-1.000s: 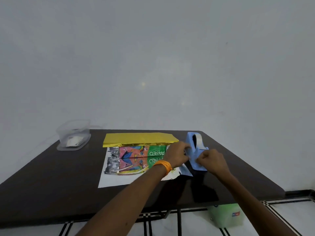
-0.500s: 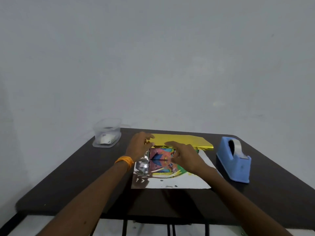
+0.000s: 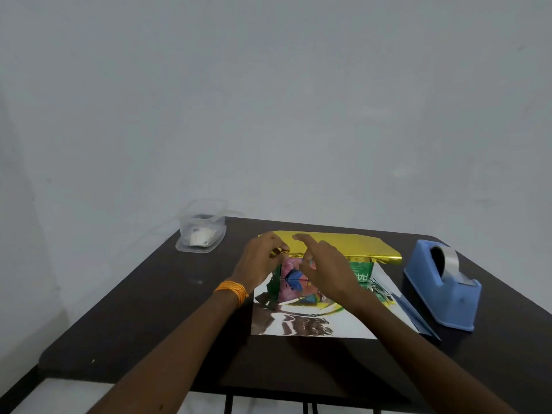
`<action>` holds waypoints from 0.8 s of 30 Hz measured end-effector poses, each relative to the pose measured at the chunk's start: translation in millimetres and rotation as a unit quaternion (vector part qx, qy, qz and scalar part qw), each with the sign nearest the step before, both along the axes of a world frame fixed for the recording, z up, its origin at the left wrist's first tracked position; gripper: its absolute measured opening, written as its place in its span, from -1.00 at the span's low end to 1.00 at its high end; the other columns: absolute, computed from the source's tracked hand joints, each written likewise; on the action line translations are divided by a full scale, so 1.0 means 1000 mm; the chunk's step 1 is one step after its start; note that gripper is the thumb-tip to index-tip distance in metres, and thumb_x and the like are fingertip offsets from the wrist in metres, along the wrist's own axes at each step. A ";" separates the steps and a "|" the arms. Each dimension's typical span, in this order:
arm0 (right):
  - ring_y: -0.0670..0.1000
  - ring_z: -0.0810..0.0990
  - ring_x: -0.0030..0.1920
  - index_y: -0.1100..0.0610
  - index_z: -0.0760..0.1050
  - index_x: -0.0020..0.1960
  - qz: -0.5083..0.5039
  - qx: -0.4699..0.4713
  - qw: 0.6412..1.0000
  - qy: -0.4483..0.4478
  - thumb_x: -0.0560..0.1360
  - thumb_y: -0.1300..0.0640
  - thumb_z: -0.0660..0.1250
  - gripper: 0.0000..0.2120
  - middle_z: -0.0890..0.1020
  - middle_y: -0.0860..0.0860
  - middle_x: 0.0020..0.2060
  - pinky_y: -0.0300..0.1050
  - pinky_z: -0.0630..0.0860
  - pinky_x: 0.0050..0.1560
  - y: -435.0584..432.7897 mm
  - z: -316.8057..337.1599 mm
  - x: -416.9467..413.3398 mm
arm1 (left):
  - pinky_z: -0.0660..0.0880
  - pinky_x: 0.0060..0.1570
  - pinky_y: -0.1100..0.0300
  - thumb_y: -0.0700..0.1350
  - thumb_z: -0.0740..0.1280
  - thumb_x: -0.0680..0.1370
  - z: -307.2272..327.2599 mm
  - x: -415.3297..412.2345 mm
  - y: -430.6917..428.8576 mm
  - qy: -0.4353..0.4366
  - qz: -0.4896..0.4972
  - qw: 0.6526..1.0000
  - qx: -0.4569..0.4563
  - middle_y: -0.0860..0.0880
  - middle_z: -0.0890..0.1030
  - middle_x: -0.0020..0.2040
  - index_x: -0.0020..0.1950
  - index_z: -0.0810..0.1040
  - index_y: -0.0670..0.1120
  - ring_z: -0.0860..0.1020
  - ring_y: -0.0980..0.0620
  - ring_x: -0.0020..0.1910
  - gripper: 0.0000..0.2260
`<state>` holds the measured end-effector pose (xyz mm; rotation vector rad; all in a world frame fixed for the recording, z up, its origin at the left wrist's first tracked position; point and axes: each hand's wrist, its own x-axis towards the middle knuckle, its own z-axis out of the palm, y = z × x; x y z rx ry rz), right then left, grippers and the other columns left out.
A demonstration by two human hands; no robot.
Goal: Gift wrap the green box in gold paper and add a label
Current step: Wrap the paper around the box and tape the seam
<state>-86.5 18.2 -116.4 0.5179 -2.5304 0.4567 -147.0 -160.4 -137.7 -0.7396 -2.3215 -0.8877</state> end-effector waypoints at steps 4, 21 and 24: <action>0.03 0.52 -0.06 -0.07 0.26 0.48 -0.035 -0.002 0.999 0.012 0.53 0.10 0.39 -0.42 0.61 -0.02 -0.14 -0.01 0.54 -0.10 -0.008 -0.006 -0.011 | 0.59 -0.07 0.27 -0.18 0.47 0.49 0.002 0.002 0.004 0.000 0.000 1.000 0.023 -0.02 0.60 -0.01 0.02 0.68 -0.13 0.59 0.10 -0.13 -0.87; 0.03 0.56 -0.08 -0.10 0.21 0.49 -0.115 0.018 0.992 0.051 0.54 -0.02 0.40 -0.40 0.64 0.01 -0.09 -0.06 0.58 -0.13 -0.018 -0.015 -0.032 | 0.60 -0.04 0.25 -0.20 0.48 0.48 0.003 0.002 0.005 -0.008 0.000 0.999 0.036 -0.06 0.62 0.03 0.05 0.69 -0.14 0.59 0.08 -0.13 -0.84; 0.06 0.57 -0.08 -0.08 0.22 0.48 -0.146 0.030 0.987 0.056 0.56 -0.04 0.36 -0.44 0.63 0.05 -0.08 -0.07 0.54 -0.17 -0.022 -0.015 -0.032 | 0.61 -0.02 0.21 -0.19 0.48 0.48 0.003 0.001 0.004 -0.010 0.003 0.999 0.033 -0.04 0.62 0.03 0.04 0.69 -0.12 0.60 0.08 -0.12 -0.85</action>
